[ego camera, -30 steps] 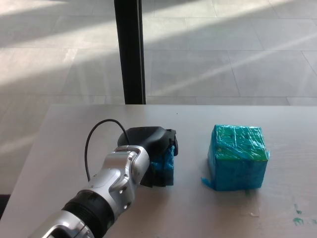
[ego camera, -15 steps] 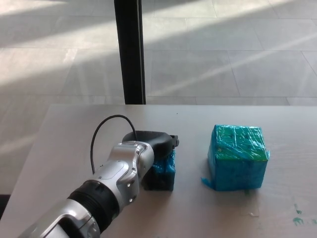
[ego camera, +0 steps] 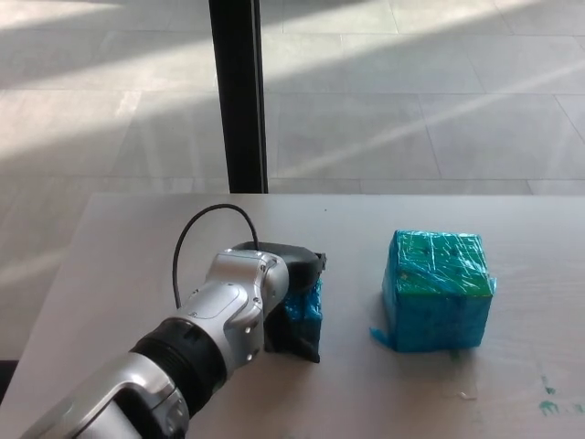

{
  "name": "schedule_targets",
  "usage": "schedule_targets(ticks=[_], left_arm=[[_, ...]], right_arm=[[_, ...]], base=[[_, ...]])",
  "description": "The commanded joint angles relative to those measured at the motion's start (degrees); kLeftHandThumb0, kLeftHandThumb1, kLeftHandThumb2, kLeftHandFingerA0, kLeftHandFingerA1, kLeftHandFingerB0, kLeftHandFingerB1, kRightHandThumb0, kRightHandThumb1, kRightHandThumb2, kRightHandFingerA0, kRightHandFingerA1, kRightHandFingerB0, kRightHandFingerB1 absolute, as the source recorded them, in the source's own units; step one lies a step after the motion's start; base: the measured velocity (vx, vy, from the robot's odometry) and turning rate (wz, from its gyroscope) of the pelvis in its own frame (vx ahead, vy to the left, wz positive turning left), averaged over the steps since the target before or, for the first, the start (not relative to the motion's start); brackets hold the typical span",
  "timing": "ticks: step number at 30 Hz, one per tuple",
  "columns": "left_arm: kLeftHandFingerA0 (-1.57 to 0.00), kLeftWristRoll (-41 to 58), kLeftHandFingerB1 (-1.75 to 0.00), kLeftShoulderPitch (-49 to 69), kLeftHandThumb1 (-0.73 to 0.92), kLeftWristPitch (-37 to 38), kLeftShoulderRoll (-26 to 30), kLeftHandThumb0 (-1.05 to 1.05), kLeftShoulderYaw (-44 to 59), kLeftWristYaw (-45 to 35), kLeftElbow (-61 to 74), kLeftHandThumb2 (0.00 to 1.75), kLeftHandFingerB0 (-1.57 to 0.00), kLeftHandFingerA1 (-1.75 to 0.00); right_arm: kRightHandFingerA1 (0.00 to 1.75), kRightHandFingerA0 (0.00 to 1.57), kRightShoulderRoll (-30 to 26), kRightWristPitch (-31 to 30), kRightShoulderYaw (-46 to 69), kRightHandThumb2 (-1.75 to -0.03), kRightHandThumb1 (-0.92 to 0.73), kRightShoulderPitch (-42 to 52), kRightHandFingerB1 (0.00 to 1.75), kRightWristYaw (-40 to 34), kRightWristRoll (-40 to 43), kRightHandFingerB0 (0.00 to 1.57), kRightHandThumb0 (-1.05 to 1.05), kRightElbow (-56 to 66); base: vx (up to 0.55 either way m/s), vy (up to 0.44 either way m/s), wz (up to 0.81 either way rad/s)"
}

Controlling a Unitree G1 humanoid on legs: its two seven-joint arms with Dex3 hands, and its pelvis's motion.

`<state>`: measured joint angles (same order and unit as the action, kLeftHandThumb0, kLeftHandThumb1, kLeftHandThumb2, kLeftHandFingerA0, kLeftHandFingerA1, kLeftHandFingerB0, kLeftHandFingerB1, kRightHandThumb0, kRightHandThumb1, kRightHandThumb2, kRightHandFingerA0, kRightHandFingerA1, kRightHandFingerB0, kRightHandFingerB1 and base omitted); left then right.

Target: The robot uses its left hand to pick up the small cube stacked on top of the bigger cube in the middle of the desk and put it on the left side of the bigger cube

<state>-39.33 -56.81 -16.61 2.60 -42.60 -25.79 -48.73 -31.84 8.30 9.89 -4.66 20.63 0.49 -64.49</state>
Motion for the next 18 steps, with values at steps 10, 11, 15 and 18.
schedule_targets(ticks=[10, 11, 15, 18], left_arm=[[0.00, 1.9, 0.00, 2.3, 0.67, 5.1, 6.6, -1.05, 12.8, 12.4, 8.9, 0.63, 0.00, 0.00], [0.00, 2.5, 0.00, 2.3, 0.67, 4.9, 7.1, -1.05, 14.4, 13.2, 9.9, 0.63, 0.00, 0.00], [0.00, 3.0, 0.00, 4.3, 0.67, 2.6, 9.5, -1.05, 19.9, 15.1, 16.9, 0.62, 0.00, 0.00], [0.00, 2.6, 0.00, 8.5, 0.72, 2.2, 12.4, -1.05, 24.3, 16.8, 24.5, 0.64, 0.00, 0.00]], right_arm=[[0.57, 0.58, -0.5, -0.9, 0.9, -0.58, -0.63, 2.1, 0.39, 0.7, 1.0, 0.47, -0.36, 2.7], [0.57, 0.58, -0.5, -0.2, 0.9, -0.58, -0.63, 1.9, 0.39, 0.8, 0.9, 0.47, -0.36, 2.0], [0.58, 0.58, -0.8, -1.7, 0.9, -0.58, -0.63, 1.7, 0.39, 1.2, 0.9, 0.47, -0.37, 2.4], [0.57, 0.57, -0.9, -1.1, 0.9, -0.57, -0.63, 1.6, 0.39, 1.6, 0.9, 0.46, -0.38, 1.8]], base=[[0.00, 0.000, 0.00], [0.00, 0.000, 0.00], [0.00, 0.000, 0.00], [0.00, 0.000, 0.00]])
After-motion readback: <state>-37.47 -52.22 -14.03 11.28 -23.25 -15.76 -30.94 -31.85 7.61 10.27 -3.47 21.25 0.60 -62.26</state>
